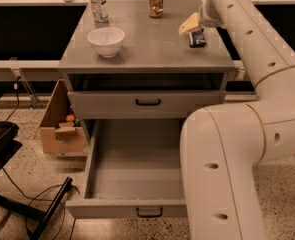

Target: Place rxbar blueberry into middle drawer

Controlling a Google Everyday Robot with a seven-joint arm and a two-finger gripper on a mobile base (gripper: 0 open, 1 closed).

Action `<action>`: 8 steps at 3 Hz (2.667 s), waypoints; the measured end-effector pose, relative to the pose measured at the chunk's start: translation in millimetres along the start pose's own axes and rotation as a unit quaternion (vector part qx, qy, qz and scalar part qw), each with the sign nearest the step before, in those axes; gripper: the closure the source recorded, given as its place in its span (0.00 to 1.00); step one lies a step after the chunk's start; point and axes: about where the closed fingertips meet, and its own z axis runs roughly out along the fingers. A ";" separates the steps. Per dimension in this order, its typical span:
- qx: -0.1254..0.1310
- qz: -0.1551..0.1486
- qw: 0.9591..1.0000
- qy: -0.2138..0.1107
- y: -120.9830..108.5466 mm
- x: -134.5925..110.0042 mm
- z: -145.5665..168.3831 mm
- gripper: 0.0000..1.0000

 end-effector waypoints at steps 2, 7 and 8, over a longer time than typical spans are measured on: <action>-0.018 -0.020 0.999 -0.021 16.2 -3.1 43.0 0.00; -0.022 -0.022 0.999 -0.014 30.8 1.7 67.4 0.65; -0.022 -0.022 0.999 -0.014 31.2 1.0 62.2 0.88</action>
Offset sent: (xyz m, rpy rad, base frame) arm 0.0809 0.0115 -0.0278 0.0037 -0.0540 0.0892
